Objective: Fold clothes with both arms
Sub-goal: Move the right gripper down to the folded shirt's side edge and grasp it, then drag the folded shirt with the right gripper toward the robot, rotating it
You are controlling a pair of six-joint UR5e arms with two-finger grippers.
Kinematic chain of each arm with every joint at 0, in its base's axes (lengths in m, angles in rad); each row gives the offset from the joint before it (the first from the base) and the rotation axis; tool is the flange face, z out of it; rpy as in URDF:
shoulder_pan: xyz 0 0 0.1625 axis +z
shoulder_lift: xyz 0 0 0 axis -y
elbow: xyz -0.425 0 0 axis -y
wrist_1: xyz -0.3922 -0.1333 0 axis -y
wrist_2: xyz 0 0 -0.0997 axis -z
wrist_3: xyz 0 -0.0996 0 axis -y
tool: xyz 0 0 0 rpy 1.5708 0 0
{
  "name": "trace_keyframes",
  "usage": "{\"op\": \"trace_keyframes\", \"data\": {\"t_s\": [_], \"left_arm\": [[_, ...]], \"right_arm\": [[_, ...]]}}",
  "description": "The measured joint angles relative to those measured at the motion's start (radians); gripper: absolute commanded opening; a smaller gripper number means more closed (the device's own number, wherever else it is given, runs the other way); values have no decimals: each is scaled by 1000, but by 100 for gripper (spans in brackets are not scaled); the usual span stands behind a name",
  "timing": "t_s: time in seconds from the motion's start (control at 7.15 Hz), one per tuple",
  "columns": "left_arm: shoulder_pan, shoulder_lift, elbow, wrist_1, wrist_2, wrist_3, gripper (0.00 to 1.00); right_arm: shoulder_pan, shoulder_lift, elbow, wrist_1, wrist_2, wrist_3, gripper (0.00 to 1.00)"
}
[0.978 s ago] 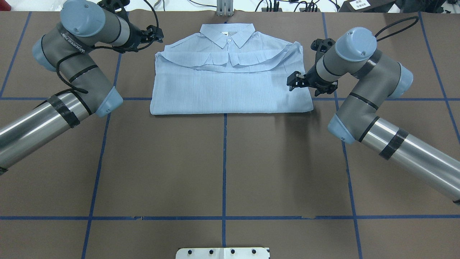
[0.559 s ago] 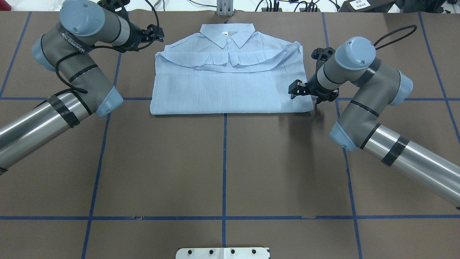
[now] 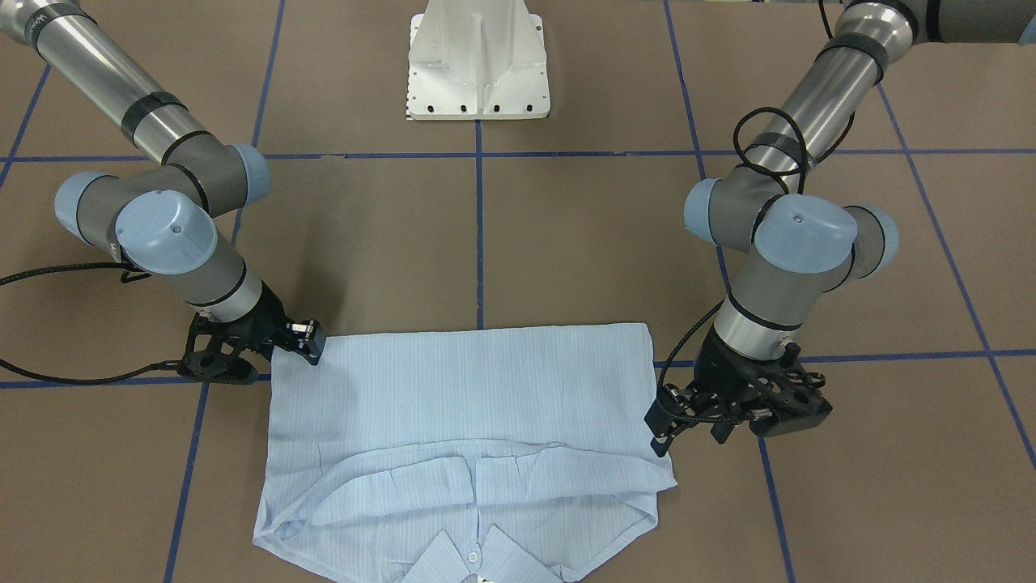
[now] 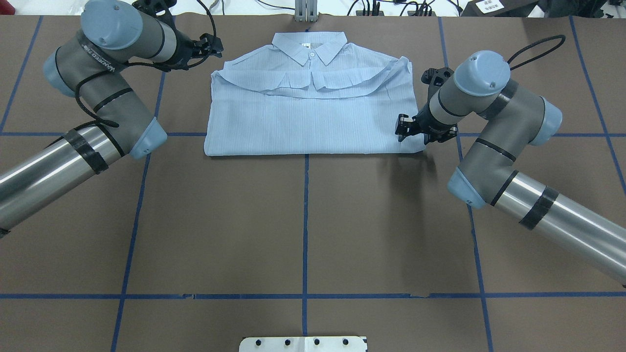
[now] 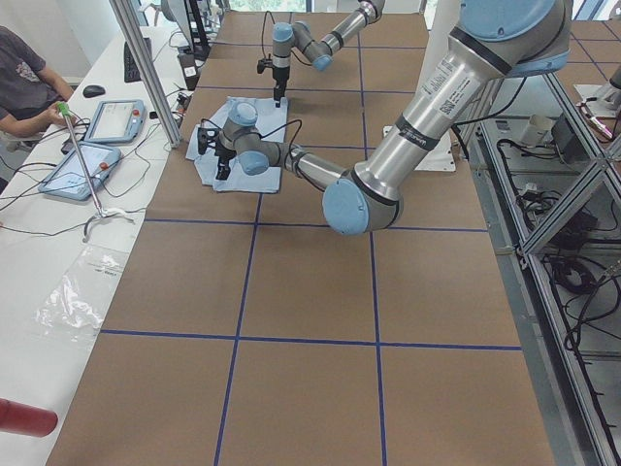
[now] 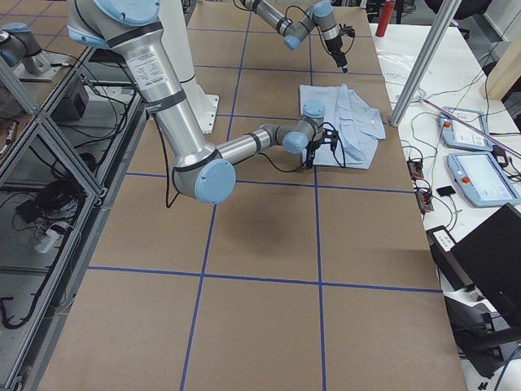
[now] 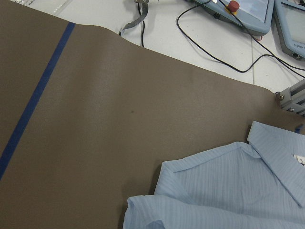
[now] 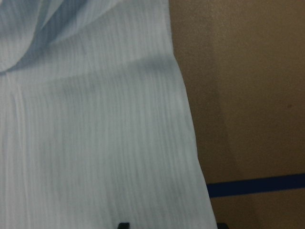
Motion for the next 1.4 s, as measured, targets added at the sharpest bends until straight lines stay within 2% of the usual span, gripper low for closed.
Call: {"op": "trace_keyframes", "data": {"t_s": [0.42,0.7,0.84,1.12,1.4], "left_arm": [[1,-2,-2,0,0,0,100],[1,-2,-20,14,0,-1,100],[0,-2,-46,46,0,-1,100],[0,0,-90,98,3,-21,100],[3,8,-113,108,5,-51,100]], "right_arm": [[-11,-18,16,-5,-8,-2,0],[-14,-70,89,-7,2,-6,0],[-19,-130,165,-6,10,-11,0],[-61,-318,395,-5,38,-13,0],[-166,-492,604,-3,46,-2,0]]}}
